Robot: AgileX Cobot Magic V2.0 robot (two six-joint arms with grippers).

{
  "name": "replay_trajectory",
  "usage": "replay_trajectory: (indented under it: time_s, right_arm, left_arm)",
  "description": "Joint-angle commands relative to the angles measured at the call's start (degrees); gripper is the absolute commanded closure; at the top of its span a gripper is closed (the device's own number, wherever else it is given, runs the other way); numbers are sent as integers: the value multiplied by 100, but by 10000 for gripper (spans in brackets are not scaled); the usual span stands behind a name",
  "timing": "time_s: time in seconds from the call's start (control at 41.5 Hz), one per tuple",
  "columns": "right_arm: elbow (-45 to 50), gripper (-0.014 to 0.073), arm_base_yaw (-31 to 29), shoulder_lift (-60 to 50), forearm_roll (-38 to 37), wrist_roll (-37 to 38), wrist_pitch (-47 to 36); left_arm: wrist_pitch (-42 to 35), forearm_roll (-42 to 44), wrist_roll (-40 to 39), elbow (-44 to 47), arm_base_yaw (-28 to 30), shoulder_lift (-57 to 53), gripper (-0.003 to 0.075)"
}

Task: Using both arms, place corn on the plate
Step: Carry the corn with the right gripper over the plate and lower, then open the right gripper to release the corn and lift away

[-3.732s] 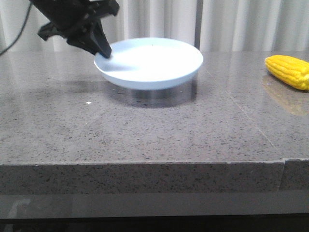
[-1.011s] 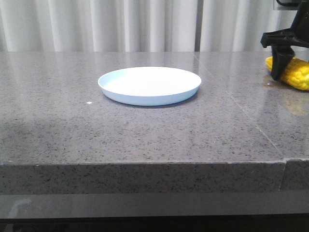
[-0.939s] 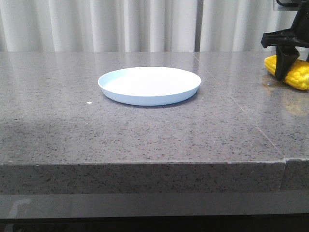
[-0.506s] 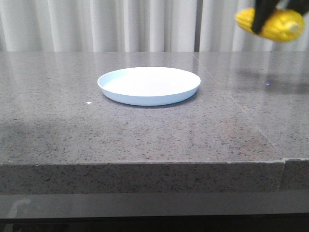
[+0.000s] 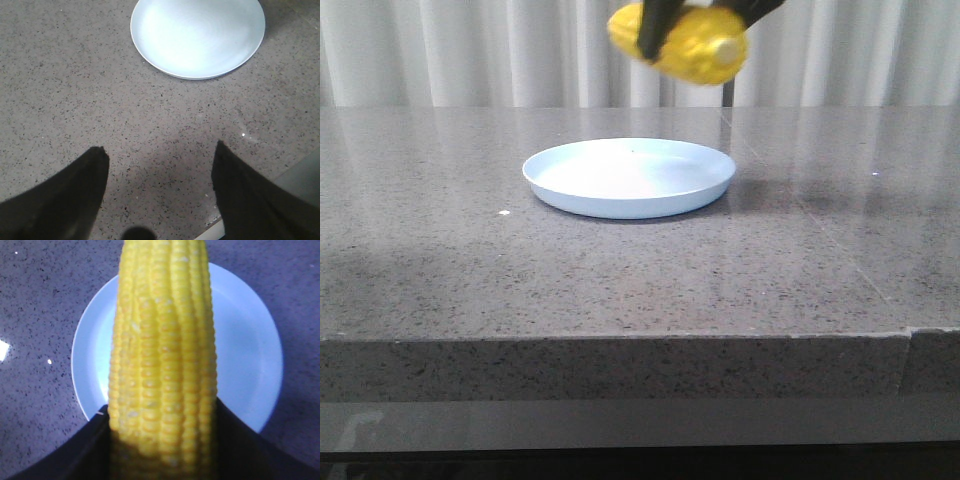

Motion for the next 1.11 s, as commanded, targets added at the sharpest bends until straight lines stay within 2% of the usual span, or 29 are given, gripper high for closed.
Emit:
replay_trajectory:
  time_s: [0.0, 0.12, 0.193, 0.265, 0.361, 0.433, 0.602, 0.746, 0.867, 1.084]
  right_arm:
    - [-183, 304, 29, 46, 84, 229, -585]
    - [-183, 299, 29, 403, 107, 364, -801]
    - [-183, 260, 29, 577, 107, 400, -891]
    - [-183, 165, 29, 689, 107, 400, -939]
    - [-183, -6, 29, 716, 103, 394, -923]
    - [-183, -73, 29, 627, -10, 382, -937]
    - [-183, -50, 29, 116, -545, 281, -798]
    - [-39, -50, 29, -564, -665, -340, -513]
    - [443, -50, 29, -1319, -665, -625, -426]
    - [1628, -50, 29, -2801, -669, -707, -472]
  left_arm:
    - [-379, 28, -61, -145, -34, -49, 280]
    - [-379, 28, -61, -145, -34, -49, 280]
    - [-379, 28, -61, -145, -34, -49, 280]
    - [-379, 28, -61, -145, -34, -49, 280]
    - [-379, 28, -61, -145, -34, -49, 280]
    - [-379, 28, -61, -145, -34, -49, 280]
    - [-379, 28, -61, -145, -34, -49, 280]
    - [-379, 28, -61, -145, -34, -49, 280]
    - [-379, 28, -61, -145, -34, -49, 280]
    - [-379, 28, -61, -145, -34, -49, 280]
